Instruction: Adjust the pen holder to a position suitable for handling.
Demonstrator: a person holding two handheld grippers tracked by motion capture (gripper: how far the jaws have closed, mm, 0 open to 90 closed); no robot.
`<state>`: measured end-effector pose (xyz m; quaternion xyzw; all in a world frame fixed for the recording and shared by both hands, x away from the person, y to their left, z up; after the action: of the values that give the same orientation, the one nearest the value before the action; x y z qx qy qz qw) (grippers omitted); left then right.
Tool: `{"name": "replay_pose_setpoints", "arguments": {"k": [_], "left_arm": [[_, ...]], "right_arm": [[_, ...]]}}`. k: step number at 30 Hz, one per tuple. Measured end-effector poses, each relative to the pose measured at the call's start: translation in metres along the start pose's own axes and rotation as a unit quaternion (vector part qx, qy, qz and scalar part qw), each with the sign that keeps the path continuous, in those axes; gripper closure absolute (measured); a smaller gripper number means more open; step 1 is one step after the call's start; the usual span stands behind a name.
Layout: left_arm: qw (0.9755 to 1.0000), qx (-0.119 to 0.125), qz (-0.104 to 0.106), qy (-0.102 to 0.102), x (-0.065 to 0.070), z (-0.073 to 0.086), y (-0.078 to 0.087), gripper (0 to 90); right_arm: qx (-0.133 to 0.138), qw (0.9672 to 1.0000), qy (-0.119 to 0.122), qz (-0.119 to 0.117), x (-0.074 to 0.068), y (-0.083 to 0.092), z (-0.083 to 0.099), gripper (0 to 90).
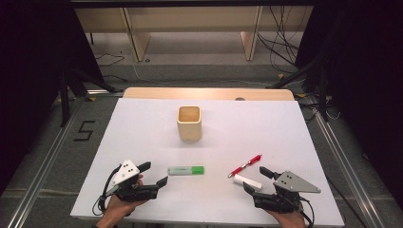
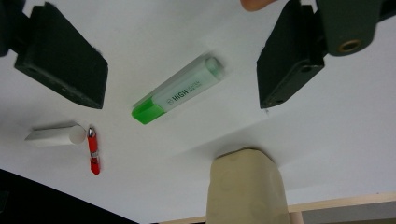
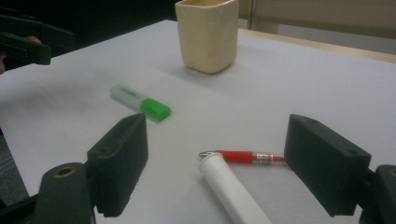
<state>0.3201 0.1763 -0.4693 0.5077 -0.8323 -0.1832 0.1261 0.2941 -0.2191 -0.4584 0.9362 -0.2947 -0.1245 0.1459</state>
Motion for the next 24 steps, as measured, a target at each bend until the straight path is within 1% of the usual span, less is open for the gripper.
{"name": "replay_pose_setpoints", "arguments": {"k": [10,15,16,17,18,21,22,24], "left_arm": [[1.0000,-0.004,-0.001,0.001,-0.001,-0.002,-0.001,16.0],[0.9999,-0.007,-0.003,0.009,-0.004,-0.007,-0.003,16.0],[0.9999,-0.012,-0.005,0.011,-0.004,-0.009,-0.005,16.0],[0.9999,-0.012,-0.005,0.011,-0.004,-0.009,-0.005,16.0],[0.9998,-0.013,-0.012,0.009,-0.005,-0.011,-0.008,16.0],[0.9997,-0.016,-0.018,0.008,-0.009,-0.015,-0.012,16.0],[0.9996,-0.016,-0.021,0.013,-0.010,-0.017,-0.014,15.9],[0.9992,-0.020,-0.031,0.014,-0.015,-0.021,-0.017,15.9]], "right_arm": [[-0.003,1.0000,-0.003,-0.002,0.000,-0.001,0.000,22.5],[-0.002,1.0000,-0.004,-0.001,0.000,-0.001,0.000,22.5],[-0.004,1.0000,-0.004,-0.002,0.000,-0.001,0.000,22.5],[-0.003,1.0000,-0.005,-0.002,0.000,-0.002,0.000,22.5],[-0.003,1.0000,-0.007,-0.003,-0.001,-0.002,0.000,22.5],[-0.003,1.0000,-0.006,-0.004,-0.001,-0.002,0.000,22.5],[-0.003,1.0000,-0.005,-0.004,-0.001,-0.002,0.000,22.5],[-0.002,1.0000,-0.005,-0.003,-0.001,-0.002,0.000,22.5]]}}
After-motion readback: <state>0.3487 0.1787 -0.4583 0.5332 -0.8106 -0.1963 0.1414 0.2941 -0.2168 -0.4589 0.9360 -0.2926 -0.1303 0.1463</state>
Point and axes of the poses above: each handheld gripper's, and its own axes: y roughly backward along the jaws, z roughly out of its underside, x roughly to its right, the point moved 3 cm from there along -y, roughly forward along the jaws, and after that the axes turned 14 degrees about -z, right-handed, at the moved point
